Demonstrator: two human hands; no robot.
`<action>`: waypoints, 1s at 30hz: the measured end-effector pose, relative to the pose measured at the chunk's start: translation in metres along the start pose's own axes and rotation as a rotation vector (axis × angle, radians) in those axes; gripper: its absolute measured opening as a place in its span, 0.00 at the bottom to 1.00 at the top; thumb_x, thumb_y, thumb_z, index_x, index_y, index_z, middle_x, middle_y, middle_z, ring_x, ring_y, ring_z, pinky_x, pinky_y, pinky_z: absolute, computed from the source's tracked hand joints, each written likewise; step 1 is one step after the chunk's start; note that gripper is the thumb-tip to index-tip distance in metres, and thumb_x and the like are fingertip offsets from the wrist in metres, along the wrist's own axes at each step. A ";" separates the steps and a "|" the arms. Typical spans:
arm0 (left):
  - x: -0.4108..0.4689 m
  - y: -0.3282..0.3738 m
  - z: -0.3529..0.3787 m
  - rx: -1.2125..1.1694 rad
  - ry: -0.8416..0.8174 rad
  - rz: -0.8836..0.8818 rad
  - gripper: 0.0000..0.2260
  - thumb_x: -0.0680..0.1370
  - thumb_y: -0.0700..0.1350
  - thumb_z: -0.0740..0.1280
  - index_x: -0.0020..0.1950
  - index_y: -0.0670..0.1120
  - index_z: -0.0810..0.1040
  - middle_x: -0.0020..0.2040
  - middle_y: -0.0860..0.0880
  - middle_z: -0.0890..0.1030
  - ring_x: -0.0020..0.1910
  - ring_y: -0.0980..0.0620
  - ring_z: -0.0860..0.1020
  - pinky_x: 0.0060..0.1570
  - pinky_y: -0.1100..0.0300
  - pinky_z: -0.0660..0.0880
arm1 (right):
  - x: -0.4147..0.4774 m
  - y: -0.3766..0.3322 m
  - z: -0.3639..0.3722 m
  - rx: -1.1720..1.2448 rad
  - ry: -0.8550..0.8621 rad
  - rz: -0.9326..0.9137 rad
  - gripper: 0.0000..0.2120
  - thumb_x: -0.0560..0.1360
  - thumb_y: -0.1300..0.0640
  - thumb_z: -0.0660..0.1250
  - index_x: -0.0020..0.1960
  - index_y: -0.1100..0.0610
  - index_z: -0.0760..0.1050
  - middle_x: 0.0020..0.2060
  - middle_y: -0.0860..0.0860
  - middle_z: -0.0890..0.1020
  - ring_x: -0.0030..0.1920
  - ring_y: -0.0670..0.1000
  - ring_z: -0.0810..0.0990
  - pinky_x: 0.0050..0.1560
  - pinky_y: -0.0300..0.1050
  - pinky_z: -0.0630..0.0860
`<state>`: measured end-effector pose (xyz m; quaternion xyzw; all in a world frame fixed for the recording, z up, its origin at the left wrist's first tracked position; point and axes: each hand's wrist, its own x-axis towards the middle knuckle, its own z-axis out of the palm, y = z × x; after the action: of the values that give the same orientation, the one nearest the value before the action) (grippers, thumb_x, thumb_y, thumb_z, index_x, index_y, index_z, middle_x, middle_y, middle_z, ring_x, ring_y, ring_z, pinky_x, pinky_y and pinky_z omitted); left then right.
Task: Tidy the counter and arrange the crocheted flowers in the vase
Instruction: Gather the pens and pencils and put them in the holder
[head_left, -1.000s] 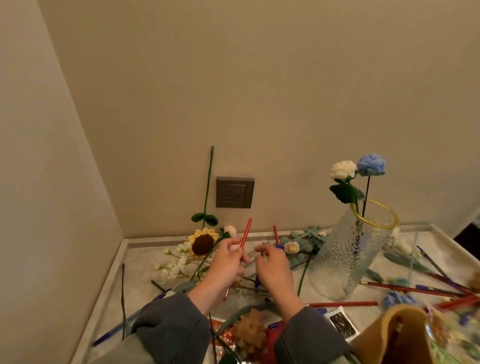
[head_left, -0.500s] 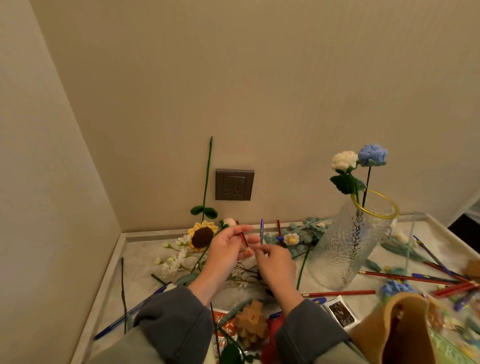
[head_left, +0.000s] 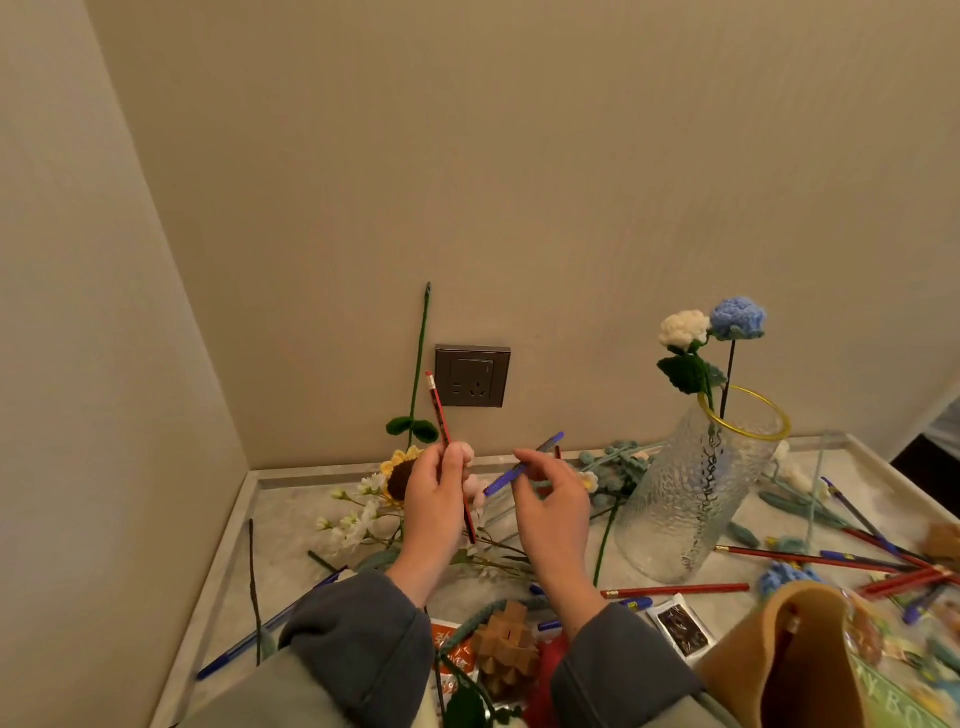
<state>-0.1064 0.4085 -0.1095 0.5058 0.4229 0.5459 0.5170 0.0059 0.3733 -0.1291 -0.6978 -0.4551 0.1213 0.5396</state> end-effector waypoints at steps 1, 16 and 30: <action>0.000 -0.001 0.000 0.003 -0.012 -0.006 0.11 0.82 0.45 0.58 0.45 0.47 0.76 0.35 0.53 0.77 0.29 0.66 0.75 0.29 0.74 0.72 | 0.000 -0.002 0.001 0.002 0.003 0.000 0.10 0.76 0.56 0.68 0.54 0.42 0.79 0.44 0.38 0.79 0.48 0.36 0.75 0.45 0.30 0.69; 0.002 -0.010 0.004 0.135 -0.245 -0.194 0.12 0.84 0.45 0.53 0.51 0.44 0.75 0.35 0.48 0.72 0.25 0.57 0.65 0.25 0.65 0.62 | 0.001 0.000 -0.003 -0.155 -0.045 0.106 0.14 0.81 0.45 0.58 0.49 0.46 0.81 0.39 0.42 0.80 0.44 0.43 0.77 0.44 0.42 0.72; -0.005 -0.013 0.011 0.185 -0.400 -0.287 0.10 0.83 0.40 0.56 0.59 0.46 0.75 0.40 0.49 0.74 0.34 0.56 0.71 0.31 0.68 0.72 | -0.002 0.026 -0.009 -0.733 -0.353 0.524 0.23 0.76 0.44 0.56 0.67 0.52 0.72 0.67 0.57 0.69 0.69 0.60 0.63 0.67 0.54 0.60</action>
<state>-0.0944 0.4047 -0.1217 0.5837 0.4278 0.3152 0.6139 0.0235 0.3659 -0.1490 -0.9019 -0.3614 0.2014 0.1238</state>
